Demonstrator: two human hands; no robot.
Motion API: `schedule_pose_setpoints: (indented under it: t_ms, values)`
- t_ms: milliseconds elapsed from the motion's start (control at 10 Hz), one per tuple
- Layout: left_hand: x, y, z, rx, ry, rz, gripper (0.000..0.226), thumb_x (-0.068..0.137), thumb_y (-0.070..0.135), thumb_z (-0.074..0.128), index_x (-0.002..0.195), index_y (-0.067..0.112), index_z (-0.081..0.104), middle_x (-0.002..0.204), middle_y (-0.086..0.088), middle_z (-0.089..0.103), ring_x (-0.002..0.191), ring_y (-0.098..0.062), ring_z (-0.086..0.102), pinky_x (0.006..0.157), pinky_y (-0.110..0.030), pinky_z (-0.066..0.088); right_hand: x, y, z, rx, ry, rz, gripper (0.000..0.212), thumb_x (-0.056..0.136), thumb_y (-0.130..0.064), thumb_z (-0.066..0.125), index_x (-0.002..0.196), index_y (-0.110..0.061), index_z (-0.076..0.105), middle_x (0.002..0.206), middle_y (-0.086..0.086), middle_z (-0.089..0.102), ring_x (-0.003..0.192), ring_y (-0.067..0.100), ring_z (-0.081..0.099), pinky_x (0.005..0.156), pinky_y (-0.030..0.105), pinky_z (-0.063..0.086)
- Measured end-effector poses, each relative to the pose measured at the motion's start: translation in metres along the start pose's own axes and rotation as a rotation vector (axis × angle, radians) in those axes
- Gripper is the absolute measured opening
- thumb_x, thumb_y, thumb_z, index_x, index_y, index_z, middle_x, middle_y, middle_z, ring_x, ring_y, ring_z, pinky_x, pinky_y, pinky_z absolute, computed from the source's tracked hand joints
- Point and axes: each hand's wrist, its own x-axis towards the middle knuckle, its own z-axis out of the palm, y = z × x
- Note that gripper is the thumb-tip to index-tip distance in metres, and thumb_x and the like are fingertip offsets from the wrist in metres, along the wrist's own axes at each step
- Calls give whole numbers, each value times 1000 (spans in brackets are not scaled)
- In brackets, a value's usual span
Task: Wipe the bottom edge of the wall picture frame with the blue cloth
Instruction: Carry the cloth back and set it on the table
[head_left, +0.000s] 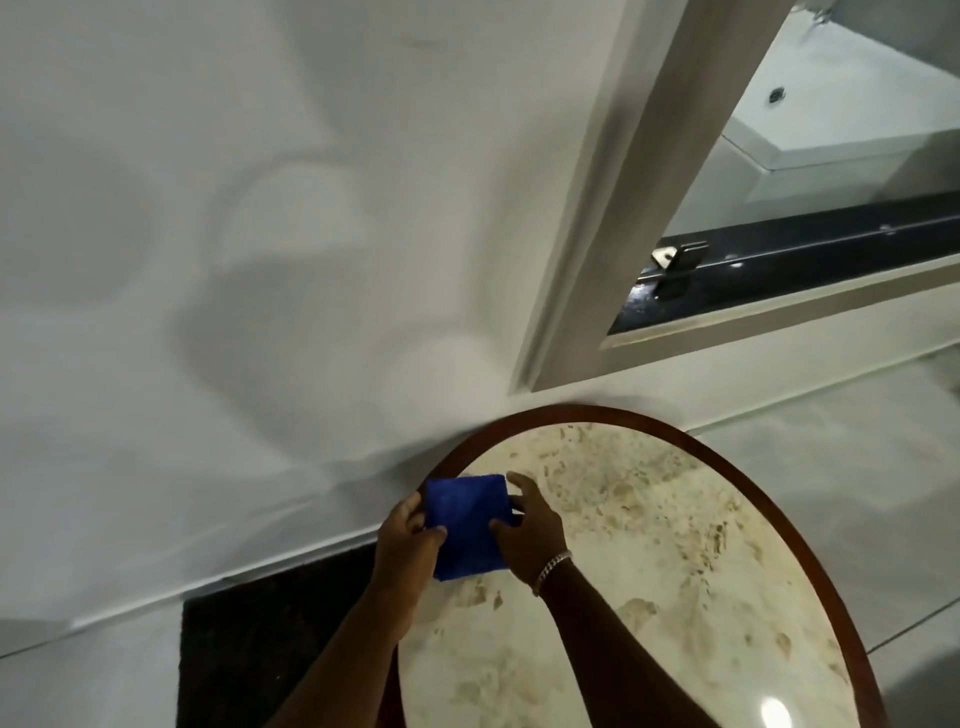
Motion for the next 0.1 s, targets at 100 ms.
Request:
schedule_pose_setpoints:
  t_ms: [100]
  values:
    - [-10, 6, -8, 193, -2, 59, 55, 87, -6, 51, 139, 10, 45, 135, -14, 59, 105, -18, 63, 83, -24, 51, -5, -3, 7, -145, -65, -4, 65, 86, -6, 59, 144, -19, 33, 138, 15, 55, 122, 31, 55, 102, 41, 50]
